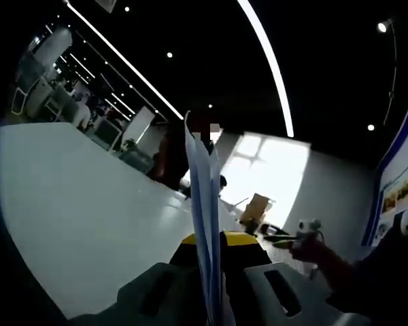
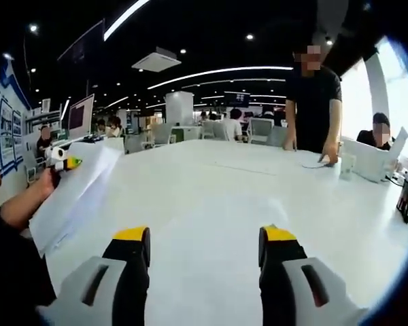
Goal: Organize the stack of printing papers by aligning and flattening the scattered papers on the table
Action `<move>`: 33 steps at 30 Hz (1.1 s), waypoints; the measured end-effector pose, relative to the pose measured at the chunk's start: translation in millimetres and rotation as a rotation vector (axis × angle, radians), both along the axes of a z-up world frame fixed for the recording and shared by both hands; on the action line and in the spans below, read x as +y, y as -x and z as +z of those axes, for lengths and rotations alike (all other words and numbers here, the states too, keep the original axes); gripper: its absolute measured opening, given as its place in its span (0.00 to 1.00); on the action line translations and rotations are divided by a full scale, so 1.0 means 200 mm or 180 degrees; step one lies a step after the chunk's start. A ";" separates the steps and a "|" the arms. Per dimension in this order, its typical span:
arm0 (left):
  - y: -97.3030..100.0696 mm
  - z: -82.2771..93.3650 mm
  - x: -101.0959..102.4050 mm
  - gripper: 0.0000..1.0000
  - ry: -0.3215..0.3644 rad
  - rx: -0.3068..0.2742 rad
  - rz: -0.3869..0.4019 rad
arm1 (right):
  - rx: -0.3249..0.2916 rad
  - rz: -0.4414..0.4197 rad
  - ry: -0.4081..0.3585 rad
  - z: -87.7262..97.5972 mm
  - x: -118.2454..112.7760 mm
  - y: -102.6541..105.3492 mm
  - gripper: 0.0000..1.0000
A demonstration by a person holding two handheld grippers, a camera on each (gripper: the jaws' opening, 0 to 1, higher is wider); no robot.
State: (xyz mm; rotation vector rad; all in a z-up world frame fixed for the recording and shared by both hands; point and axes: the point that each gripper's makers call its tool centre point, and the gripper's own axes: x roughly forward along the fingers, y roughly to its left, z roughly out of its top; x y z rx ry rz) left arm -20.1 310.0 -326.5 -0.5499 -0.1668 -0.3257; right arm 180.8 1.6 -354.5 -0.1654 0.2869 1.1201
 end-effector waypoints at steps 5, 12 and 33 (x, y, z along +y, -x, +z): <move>0.00 0.00 0.00 0.06 -0.0002 0.0000 0.0000 | 0.0007 -0.0027 0.0038 -0.01 0.01 0.00 0.60; 0.00 0.00 0.00 0.06 -0.0006 0.0000 -0.0001 | 0.0028 -0.0053 0.0023 0.00 0.02 -0.08 0.60; 0.00 0.00 0.00 0.06 -0.0004 0.0000 -0.0004 | -0.0046 -0.0007 0.0110 0.02 0.08 -0.18 0.61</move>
